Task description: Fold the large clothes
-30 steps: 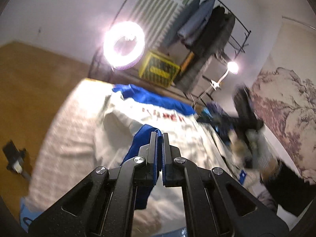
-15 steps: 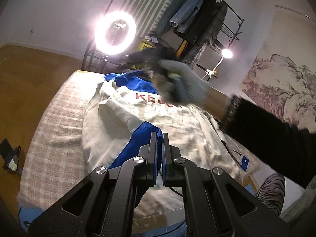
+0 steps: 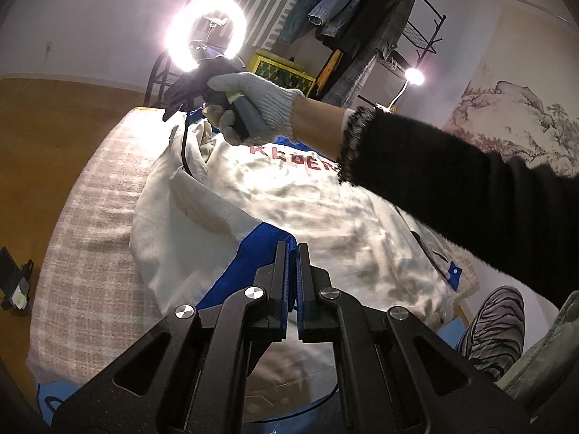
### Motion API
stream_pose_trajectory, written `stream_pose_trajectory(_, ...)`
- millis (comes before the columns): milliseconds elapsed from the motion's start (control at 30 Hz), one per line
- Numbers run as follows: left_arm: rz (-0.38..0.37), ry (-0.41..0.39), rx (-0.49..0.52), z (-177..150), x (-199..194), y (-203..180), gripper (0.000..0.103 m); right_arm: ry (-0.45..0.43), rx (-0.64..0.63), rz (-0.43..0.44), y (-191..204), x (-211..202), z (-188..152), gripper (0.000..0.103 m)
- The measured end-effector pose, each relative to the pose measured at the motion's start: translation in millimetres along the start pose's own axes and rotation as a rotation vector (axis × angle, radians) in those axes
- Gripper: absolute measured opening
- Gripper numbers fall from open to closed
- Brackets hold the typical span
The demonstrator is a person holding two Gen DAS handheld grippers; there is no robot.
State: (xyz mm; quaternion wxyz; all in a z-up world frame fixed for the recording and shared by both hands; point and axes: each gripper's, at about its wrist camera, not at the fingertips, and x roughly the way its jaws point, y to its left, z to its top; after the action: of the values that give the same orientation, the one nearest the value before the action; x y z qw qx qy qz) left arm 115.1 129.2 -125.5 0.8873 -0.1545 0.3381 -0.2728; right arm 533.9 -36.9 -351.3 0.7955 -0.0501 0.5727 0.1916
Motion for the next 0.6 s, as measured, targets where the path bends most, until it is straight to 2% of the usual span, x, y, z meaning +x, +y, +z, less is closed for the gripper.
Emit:
stream_pose_trajectory(100,-0.001,-0.006,-0.012,-1,-4,4,0.001,0.027,-0.027,-0.050,5,11,4,0.047)
stream_pose_trajectory(133,0.002,-0.008,-0.013,-1,-5,5,0.001,0.035,-0.036,-0.056,7,12,3,0.029)
stream_pose_trajectory(167,0.007,-0.012,-0.013,-1,-7,7,0.001,0.040,-0.042,-0.059,8,16,3,0.017)
stream_pose_trajectory(200,0.013,-0.016,-0.013,-1,-8,8,0.001,0.038,-0.036,-0.058,7,16,4,0.013)
stream_pose_trajectory(233,0.023,-0.020,-0.014,-1,-11,10,0.001,0.030,-0.022,-0.047,5,15,4,0.002)
stream_pose_trajectory(433,0.063,-0.048,0.005,4,-32,8,0.001,-0.106,0.068,0.105,-11,-33,8,0.000)
stream_pose_trajectory(533,0.067,-0.035,0.061,0,-35,-9,0.000,-0.175,0.112,0.194,-31,-67,-1,0.000)
stream_pose_trajectory(600,0.058,0.001,0.121,-9,-30,-27,0.001,-0.216,0.141,0.243,-50,-88,-17,0.000)
